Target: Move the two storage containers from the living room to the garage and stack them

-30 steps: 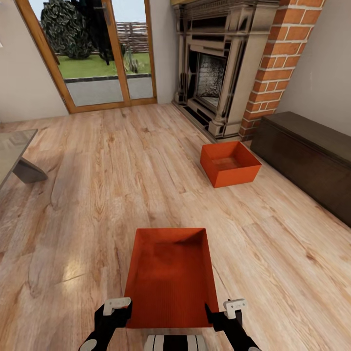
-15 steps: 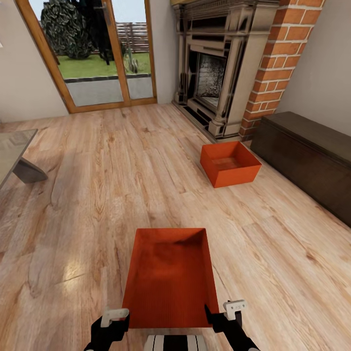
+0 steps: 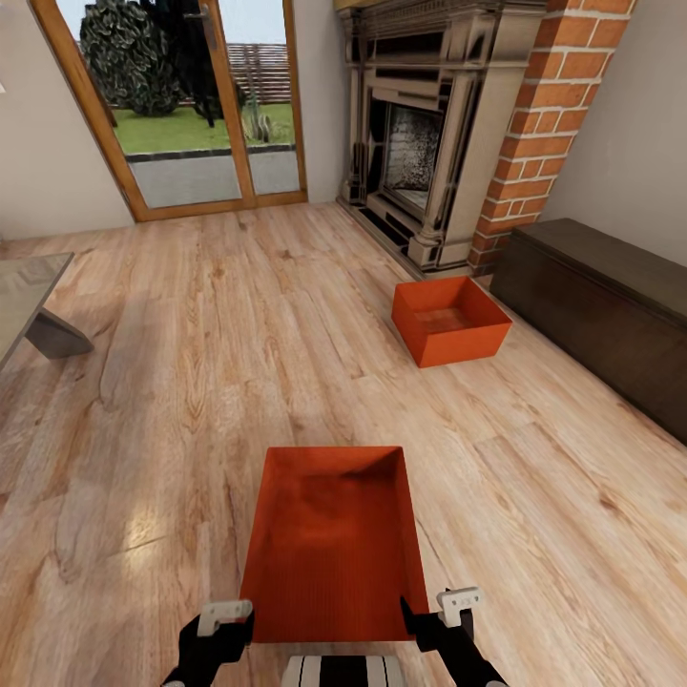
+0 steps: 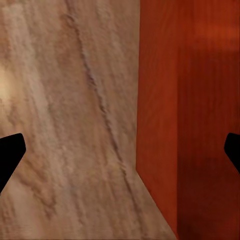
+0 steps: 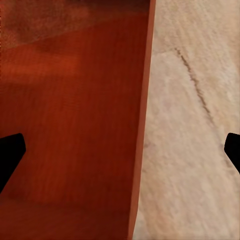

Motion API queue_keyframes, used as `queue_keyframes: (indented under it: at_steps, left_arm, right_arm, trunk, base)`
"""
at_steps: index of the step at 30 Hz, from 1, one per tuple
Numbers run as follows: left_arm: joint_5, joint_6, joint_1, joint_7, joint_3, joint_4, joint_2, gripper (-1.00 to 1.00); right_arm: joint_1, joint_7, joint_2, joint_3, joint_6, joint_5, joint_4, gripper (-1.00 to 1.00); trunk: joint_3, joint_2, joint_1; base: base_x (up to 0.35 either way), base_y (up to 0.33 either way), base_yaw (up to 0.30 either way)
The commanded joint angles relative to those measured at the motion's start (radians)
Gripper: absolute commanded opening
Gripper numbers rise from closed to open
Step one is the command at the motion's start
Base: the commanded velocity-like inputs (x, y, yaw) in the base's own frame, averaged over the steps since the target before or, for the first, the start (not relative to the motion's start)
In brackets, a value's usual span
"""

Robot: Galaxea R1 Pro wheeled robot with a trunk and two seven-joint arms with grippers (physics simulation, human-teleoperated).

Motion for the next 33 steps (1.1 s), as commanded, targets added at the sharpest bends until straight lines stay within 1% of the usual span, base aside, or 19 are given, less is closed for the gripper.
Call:
queue_keyframes:
  at_steps: [1,4,8,33]
  left_arm:
    - [0.006,-0.005,0.0,0.007,-0.004,-0.002,0.001,1.0]
    - [0.006,-0.029,0.0,0.008,-0.004,-0.003,0.0,1.0]
    - [0.006,-0.039,0.0,0.008,-0.004,-0.003,-0.001,1.0]
    - [0.001,-0.04,0.0,0.01,-0.002,-0.002,0.001,1.0]
  right_arm:
    - [0.0,0.004,0.0,0.0,-0.003,-0.002,0.001,1.0]
    - [0.0,0.003,0.0,0.0,-0.002,-0.002,0.001,1.0]
    - [0.0,0.003,0.0,0.0,0.0,-0.002,0.002,1.0]
    - [0.0,0.002,0.0,0.0,0.004,-0.002,0.04,1.0]
  trunk:
    - [-0.001,0.0,0.0]
    - [-0.001,0.0,0.0]
    - [-0.001,0.0,0.0]
    - [-0.001,0.0,0.0]
  base:
    - [0.0,0.0,0.0]
    - [0.0,0.0,0.0]
    - [0.0,0.0,0.0]
    - [0.0,0.0,0.0]
